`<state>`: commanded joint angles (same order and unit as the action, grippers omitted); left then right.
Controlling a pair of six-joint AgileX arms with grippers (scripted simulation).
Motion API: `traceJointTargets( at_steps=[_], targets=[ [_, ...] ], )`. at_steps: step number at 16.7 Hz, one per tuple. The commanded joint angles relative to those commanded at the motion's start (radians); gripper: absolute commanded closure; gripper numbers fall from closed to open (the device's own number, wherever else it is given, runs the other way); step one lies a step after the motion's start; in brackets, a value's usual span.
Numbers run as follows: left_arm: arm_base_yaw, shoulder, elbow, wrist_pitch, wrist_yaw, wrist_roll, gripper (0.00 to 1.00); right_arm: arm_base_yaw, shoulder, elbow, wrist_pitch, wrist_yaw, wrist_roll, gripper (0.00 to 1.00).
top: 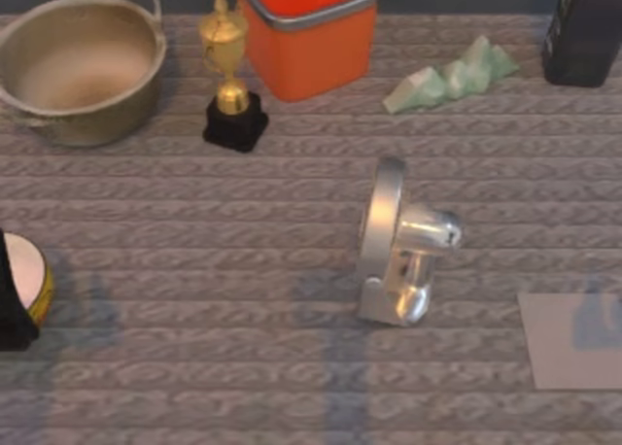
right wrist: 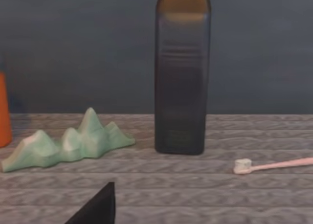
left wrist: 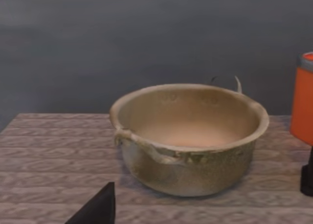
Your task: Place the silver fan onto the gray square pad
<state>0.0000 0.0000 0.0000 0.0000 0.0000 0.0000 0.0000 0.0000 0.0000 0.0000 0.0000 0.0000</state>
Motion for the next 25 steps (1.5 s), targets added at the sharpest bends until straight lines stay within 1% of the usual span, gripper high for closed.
traceJointTargets(
  at_steps=[3,5,7,10,15,25],
  targets=[
    [0.000,0.000,0.000,0.000,0.000,0.000,0.00,0.002,0.009,0.008,-0.007,0.000,0.002,0.00],
    [0.000,0.000,0.000,0.000,0.000,0.000,0.00,0.014,0.057,0.048,-0.042,0.002,0.014,0.00],
    [0.000,0.000,0.000,0.000,0.000,0.000,0.00,0.035,0.141,0.125,-0.106,0.005,0.037,0.00],
    [0.000,0.000,0.000,0.000,0.000,0.000,0.00,0.081,0.321,0.300,-0.240,0.012,0.092,0.00],
    [0.000,0.000,0.000,0.000,0.000,0.000,0.00,0.187,0.717,0.718,-0.533,0.021,0.232,0.00],
    [0.000,0.000,0.000,0.000,0.000,0.000,0.00,0.453,1.631,1.742,-1.200,0.021,0.598,0.00]
  ],
)
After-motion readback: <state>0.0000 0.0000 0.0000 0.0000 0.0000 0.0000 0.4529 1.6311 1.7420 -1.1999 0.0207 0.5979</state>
